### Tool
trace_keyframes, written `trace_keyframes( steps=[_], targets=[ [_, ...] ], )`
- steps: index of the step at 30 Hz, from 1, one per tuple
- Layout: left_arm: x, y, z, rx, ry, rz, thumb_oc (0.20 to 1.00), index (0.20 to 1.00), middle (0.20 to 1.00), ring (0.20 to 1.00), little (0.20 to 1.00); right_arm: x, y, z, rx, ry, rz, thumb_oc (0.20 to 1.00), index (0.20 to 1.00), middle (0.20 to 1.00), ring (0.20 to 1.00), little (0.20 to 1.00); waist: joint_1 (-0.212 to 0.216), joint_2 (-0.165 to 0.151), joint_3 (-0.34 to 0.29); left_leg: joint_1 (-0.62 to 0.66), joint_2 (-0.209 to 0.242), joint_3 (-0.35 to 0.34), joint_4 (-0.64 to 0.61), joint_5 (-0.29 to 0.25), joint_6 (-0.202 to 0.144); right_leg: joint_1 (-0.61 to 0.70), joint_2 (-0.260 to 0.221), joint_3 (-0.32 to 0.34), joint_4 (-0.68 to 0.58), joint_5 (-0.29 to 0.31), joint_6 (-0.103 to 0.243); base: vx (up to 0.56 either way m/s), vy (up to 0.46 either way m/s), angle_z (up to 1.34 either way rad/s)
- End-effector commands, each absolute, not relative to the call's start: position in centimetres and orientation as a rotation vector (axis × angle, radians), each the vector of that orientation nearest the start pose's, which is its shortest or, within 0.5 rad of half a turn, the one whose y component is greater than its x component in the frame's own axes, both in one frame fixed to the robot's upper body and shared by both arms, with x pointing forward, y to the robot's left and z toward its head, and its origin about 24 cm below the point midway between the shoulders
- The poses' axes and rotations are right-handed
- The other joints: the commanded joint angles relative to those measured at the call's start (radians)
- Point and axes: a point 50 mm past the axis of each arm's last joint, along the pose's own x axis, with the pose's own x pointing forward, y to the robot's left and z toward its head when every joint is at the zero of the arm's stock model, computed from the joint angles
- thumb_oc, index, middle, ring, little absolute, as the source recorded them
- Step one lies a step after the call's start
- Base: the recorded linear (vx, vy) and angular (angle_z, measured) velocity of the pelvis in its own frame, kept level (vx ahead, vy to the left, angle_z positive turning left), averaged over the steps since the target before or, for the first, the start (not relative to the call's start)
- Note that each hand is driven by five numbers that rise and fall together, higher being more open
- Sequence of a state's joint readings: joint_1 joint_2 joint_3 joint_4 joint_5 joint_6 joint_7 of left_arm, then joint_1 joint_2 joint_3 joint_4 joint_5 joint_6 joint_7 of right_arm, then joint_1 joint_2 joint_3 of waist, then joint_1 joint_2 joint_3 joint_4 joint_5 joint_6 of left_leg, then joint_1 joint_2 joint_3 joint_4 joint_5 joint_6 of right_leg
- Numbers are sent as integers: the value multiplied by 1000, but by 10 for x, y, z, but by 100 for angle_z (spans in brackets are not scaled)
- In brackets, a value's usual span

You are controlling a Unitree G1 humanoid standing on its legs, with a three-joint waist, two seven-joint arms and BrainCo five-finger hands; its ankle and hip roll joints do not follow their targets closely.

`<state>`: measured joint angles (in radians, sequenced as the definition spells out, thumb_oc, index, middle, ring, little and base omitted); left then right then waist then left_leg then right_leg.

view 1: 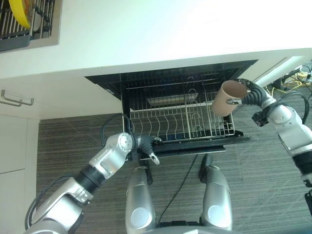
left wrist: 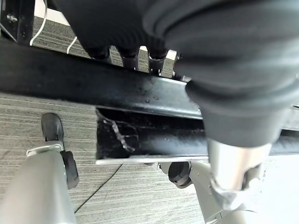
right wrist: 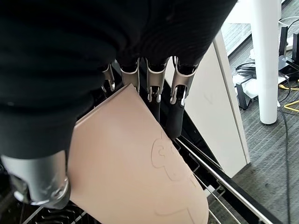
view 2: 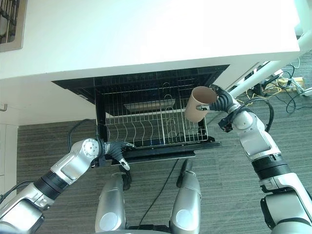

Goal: Place the dishes in the dishwasher.

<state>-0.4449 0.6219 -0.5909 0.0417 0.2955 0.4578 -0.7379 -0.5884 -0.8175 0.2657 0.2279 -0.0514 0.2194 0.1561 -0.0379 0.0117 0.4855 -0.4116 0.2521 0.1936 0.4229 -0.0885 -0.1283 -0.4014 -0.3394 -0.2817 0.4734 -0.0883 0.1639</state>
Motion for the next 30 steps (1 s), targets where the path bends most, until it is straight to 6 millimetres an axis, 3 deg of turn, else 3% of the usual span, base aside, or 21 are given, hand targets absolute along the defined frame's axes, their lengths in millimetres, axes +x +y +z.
trace_keyframes(
  steps=[1, 17, 30],
  targets=[
    [260, 143, 24, 1011, 647, -1076, 1000, 1000, 1000, 1000, 1000, 351, -243, 206, -985, -88, 61, 200, 200, 200, 200, 200, 28, -1, -1, 12, 28, -12, -59, 60, -35, -16, -12, 35, 54, -61, 31, 0, 0, 0],
    [267, 141, 35, 1029, 605, -1082, 1000, 1000, 1000, 1000, 1000, 371, -251, 188, -1114, 86, 65, 200, 200, 200, 200, 200, 59, 14, 3, 11, 20, -27, -58, 60, -34, -16, -22, 27, 61, -61, 33, -1, -2, 1],
    [278, 138, 47, 1048, 565, -1098, 1000, 1000, 1000, 1000, 1000, 387, -256, 159, -1142, 283, 36, 200, 200, 200, 200, 200, 96, 37, 2, -5, 5, -49, -52, 60, -33, -28, -39, 15, 72, -60, 33, 4, 4, 2]
  ],
)
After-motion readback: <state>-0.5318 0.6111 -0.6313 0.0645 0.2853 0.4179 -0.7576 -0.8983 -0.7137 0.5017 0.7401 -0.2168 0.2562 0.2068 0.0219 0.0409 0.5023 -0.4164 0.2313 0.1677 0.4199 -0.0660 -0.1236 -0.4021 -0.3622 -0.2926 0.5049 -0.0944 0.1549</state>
